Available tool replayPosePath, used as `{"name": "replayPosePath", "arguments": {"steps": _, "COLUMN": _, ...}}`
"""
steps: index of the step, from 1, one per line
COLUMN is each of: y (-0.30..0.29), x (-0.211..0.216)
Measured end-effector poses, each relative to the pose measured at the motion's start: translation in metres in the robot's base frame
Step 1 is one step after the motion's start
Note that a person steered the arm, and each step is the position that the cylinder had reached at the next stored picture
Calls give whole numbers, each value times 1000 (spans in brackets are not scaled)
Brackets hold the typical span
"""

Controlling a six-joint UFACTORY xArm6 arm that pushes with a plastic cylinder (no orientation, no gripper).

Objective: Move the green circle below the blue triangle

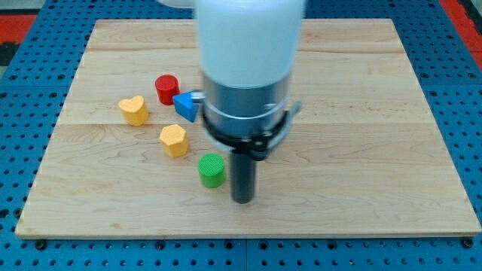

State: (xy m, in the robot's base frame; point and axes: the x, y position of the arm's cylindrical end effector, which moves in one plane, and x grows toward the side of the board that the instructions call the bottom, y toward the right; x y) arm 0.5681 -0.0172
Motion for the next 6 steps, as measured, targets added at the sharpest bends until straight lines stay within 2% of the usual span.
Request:
{"name": "replayPosePath", "arguments": {"steps": 2, "y": -8, "x": -50}}
{"name": "replayPosePath", "arguments": {"steps": 3, "y": -5, "x": 2}}
{"name": "replayPosePath", "arguments": {"steps": 4, "y": -39, "x": -17}}
{"name": "replayPosePath", "arguments": {"steps": 5, "y": -39, "x": -52}}
{"name": "replayPosePath", "arguments": {"steps": 6, "y": -35, "x": -46}}
